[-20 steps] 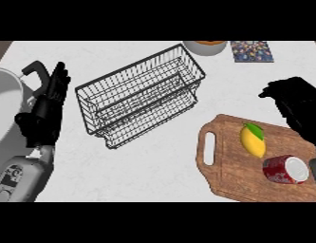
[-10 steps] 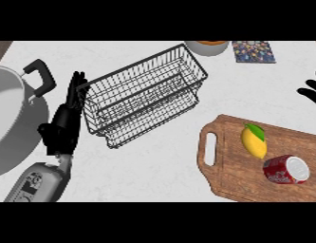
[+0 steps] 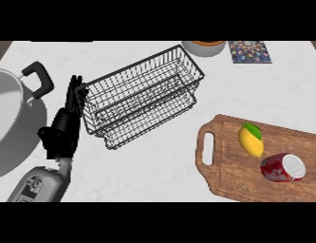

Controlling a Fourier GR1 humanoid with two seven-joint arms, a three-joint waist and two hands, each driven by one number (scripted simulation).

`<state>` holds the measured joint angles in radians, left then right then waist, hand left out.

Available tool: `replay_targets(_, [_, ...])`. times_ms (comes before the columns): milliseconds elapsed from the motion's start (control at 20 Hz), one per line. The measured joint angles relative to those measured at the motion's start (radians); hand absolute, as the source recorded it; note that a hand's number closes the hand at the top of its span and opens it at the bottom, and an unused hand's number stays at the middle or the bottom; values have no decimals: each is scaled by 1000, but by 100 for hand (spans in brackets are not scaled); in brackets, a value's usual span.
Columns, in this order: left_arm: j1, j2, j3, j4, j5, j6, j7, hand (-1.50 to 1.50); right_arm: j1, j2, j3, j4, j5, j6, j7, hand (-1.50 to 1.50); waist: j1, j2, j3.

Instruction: Pick the lemon from the cutting board and place it in the tiered basket

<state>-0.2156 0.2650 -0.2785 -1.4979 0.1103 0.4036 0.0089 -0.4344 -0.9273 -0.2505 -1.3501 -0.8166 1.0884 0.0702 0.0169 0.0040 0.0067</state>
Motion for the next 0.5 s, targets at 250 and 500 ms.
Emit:
replay_targets(250, [13,-6,-1,-2,-9,8,-11,0,-36,-11,-52,-201,237,9,-11,-150,-3,-2,0])
replay_targets(500, [9,-7,-2,-6,-18,7,3,0,-19,57,-42,-370,477,11,-40,-150,0,1,-1])
